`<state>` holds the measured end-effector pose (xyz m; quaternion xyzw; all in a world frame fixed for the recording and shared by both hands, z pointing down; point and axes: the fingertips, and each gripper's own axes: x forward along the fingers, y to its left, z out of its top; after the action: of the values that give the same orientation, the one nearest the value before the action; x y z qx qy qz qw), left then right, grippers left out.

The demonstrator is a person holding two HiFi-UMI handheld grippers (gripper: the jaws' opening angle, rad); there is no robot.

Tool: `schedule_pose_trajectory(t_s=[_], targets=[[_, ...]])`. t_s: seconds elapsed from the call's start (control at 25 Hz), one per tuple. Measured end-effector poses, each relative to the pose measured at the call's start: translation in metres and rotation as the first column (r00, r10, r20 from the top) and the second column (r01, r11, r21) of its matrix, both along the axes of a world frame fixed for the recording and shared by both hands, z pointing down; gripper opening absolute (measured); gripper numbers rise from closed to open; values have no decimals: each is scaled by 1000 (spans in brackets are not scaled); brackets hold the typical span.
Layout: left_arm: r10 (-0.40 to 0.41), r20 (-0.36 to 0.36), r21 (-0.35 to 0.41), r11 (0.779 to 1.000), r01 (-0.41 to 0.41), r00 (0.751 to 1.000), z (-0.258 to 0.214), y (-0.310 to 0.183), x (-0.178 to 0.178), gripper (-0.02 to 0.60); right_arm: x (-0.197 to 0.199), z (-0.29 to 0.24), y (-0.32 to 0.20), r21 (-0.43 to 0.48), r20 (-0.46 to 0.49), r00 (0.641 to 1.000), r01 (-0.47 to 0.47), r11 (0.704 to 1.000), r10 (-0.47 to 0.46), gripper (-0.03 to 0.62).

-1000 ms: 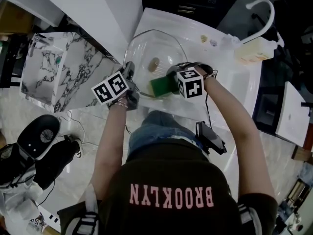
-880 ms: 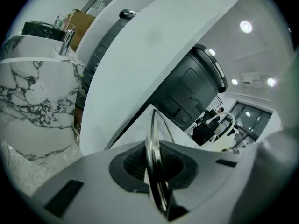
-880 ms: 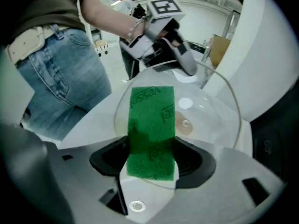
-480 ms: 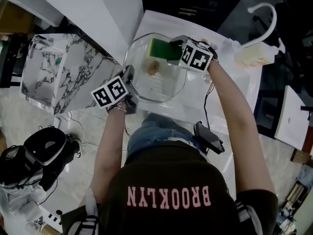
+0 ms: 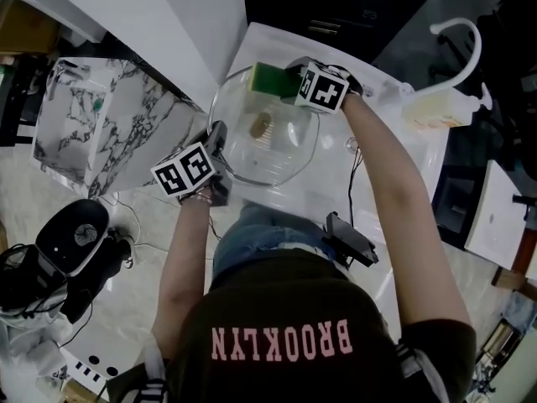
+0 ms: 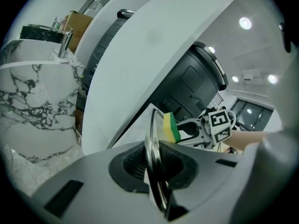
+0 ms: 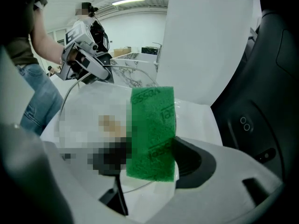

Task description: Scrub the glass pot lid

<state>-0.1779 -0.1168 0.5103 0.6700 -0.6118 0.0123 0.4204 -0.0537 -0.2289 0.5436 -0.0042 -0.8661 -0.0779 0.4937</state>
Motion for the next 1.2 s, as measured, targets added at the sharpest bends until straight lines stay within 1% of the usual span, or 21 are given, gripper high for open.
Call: schedule_pose_trajectory(t_s=[0.04,0.16,0.28,0.48,0.56,0.68,0.76,0.84,1.0,1.12,1.2], targets=[[-2,3,-1,1000,2,1000,0,0,0,21,-1,1,-1,-3,3,1000,3,1000,-3,282],[-1,-30,-7,1000,1,1000,1,0,7,21,-3,4,-3,-7,9,1000,18,1000,-18,282],[-23,-29,1,1000,23,999,0,-1,6,20,0,6,-3,6,-3,999,43,999,-43,282],[-48,-11,23,999,48,999,-2,-1,9,21,11,16,6,77,-93,990,116,990,-109,282],[-58,11,25,998,57,998,-4,-1,8,21,13,19,9,86,-99,990,106,991,-97,282],[-62,13,23,998,61,998,-4,-1,9,21,19,23,16,65,-96,992,87,994,-81,282],[-73,36,26,997,72,997,-7,-1,6,20,25,26,22,54,-100,992,87,995,-81,282],[-75,42,30,997,74,996,-9,-2,5,20,29,29,28,40,-100,992,79,996,-75,282],[-78,37,36,996,77,996,-9,-3,4,21,35,34,43,10,-104,992,72,997,-70,282],[-69,10,33,997,68,998,-6,-2,9,20,39,37,56,-9,-107,992,70,998,-71,282],[-59,-1,35,998,59,998,-5,-3,13,20,42,38,61,-13,-104,993,51,999,-52,282]])
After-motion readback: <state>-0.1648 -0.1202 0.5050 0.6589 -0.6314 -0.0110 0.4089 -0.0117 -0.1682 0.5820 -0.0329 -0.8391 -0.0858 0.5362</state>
